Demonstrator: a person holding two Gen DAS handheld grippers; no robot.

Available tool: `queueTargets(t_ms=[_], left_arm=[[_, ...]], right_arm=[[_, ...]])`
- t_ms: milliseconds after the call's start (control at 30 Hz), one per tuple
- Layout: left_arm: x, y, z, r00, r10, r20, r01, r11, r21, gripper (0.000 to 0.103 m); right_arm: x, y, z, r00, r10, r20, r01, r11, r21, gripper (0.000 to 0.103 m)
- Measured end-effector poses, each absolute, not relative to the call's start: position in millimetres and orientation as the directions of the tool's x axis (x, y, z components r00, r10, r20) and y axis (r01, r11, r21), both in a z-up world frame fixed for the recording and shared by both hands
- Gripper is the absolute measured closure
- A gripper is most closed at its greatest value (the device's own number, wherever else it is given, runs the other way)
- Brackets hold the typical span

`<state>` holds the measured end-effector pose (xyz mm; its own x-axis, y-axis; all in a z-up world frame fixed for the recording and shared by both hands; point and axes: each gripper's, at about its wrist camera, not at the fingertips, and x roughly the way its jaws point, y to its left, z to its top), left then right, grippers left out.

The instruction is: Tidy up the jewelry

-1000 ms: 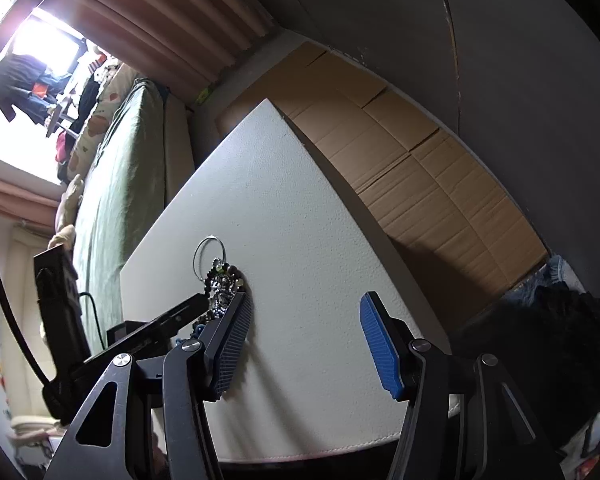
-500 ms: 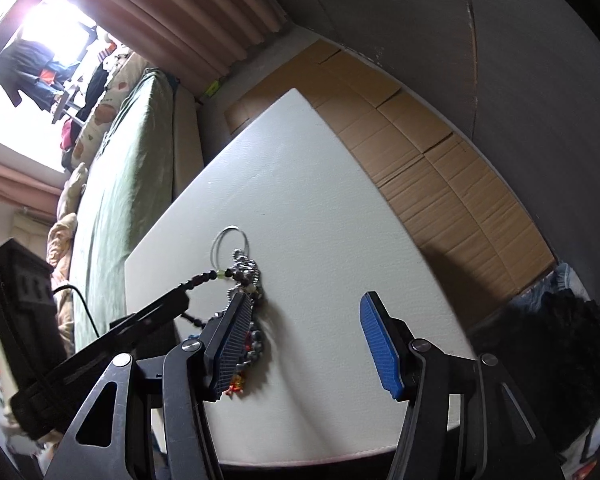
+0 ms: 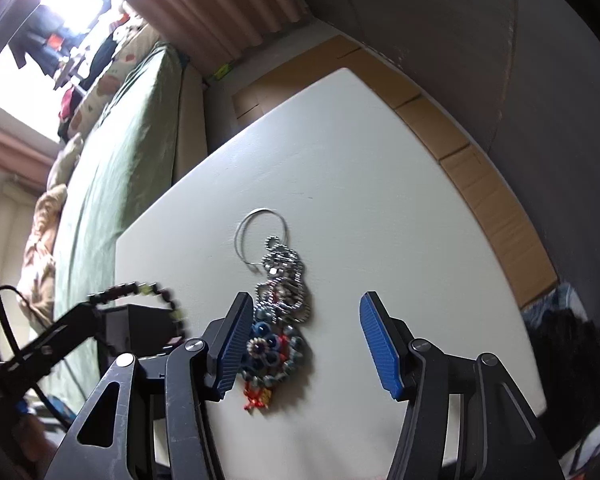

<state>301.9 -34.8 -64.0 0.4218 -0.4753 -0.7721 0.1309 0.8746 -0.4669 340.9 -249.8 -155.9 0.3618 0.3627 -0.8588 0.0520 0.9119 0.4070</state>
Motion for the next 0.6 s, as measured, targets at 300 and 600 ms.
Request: queueTargets(t_ms=[300, 600], left_arm=[[293.4, 19.9, -61.7, 0.461, -0.452, -0.764, 0.064, 0.875, -0.48, 0.095], [286.9, 47.2, -63.7, 0.467, -0.444, -0.765, 0.035, 0.873, -0.486, 0.095]], right_arm=[[355.4, -209.6, -167.2, 0.336, 0.283, -0.898, 0.01, 0.953, 0.304, 0.058], [360.5, -186.7, -178.5, 0.329, 0.186, -0.926, -0.004, 0.981, 0.195, 0.074]])
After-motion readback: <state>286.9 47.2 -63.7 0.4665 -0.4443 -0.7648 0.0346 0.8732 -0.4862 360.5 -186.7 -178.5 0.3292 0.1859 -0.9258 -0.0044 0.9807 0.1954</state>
